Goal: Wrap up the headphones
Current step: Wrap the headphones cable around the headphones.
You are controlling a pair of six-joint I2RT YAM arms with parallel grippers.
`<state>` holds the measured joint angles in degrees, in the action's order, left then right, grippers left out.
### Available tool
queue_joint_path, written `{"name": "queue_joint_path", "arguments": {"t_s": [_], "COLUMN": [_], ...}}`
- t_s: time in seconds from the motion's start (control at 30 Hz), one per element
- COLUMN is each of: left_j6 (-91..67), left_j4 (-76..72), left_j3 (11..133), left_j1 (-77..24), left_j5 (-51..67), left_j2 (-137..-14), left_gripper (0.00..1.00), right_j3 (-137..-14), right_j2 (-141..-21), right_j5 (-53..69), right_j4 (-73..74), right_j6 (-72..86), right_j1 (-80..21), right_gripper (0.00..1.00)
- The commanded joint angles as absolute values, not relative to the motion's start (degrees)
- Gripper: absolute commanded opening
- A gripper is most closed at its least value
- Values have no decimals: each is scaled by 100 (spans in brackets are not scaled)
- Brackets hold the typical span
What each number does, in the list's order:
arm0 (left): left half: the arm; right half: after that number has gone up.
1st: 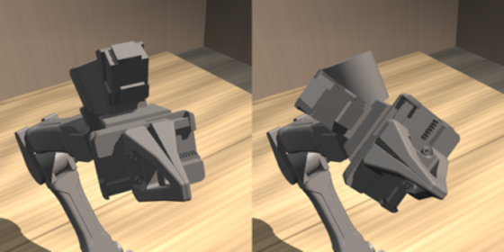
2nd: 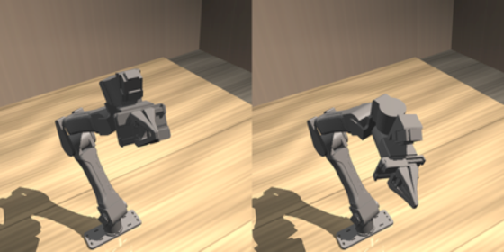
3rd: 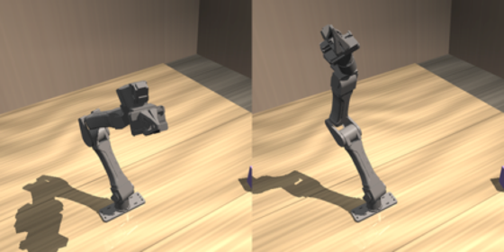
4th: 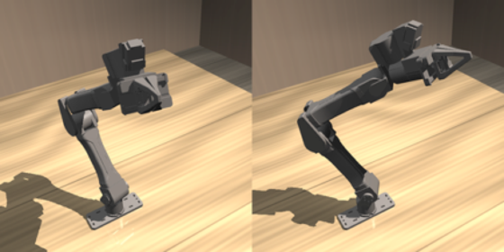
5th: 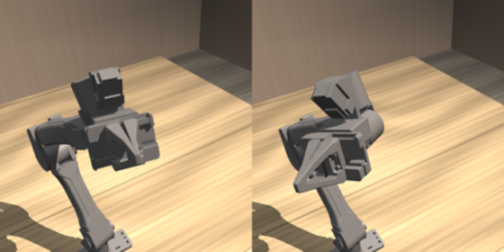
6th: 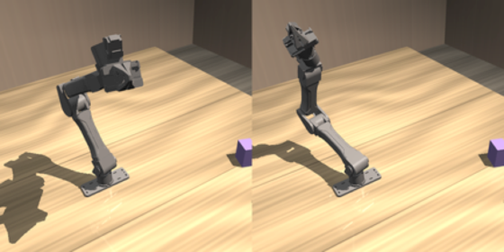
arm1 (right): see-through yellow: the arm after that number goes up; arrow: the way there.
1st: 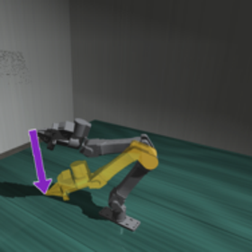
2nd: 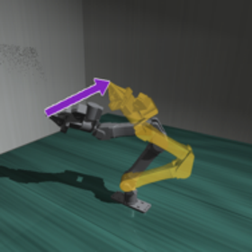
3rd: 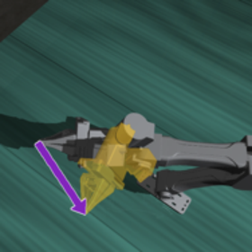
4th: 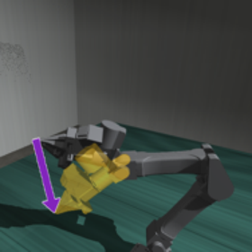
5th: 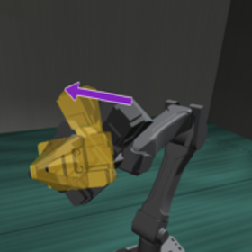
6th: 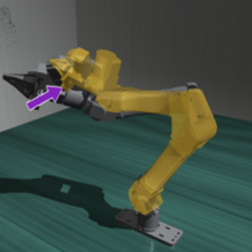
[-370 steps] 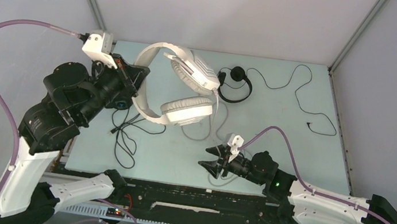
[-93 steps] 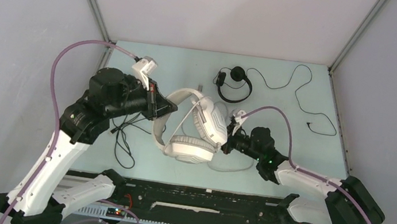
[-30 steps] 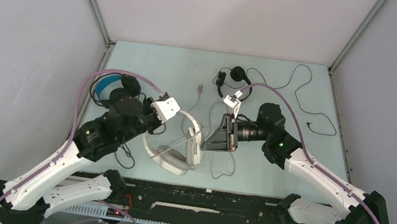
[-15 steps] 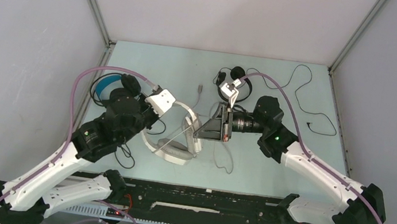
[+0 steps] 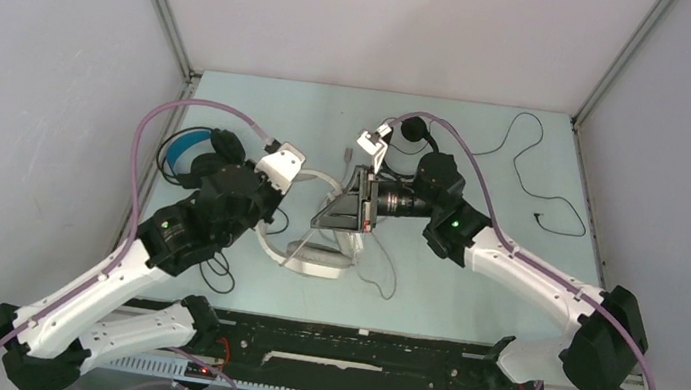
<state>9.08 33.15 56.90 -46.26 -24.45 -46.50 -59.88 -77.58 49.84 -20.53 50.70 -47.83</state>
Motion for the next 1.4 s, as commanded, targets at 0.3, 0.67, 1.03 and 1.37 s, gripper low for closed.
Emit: {"name": "queue_joint_path", "arguments": {"t_s": [0.3,0.67,1.03,1.37], "left_j6": [-1025,-2154,-2786,-3168], "left_j4": [3333,4152,4489,4458], "left_j3": [6360,7077,7502,7732], "left_j1": [-4597,-4588,-4589,-4587], "left_j5": [-3694,-4142,-4313,-4276], "left_j2": [-5025,-5432,-5387,-5429], "left_gripper": [0,0,0,0], "right_j3": [-6407,-6412,-6408,-6131], "right_j2": [-7451,-7266,-7142,-6919], "right_j5": [4494,3781,2972,2494], "right_j4": [-1933,-1035,-108,-194], "right_j6": [4549,3564,2454,1684], "right_j1": [-5165,-5498,-5912,-6294], "right_gripper": [13,16,18,22]}}
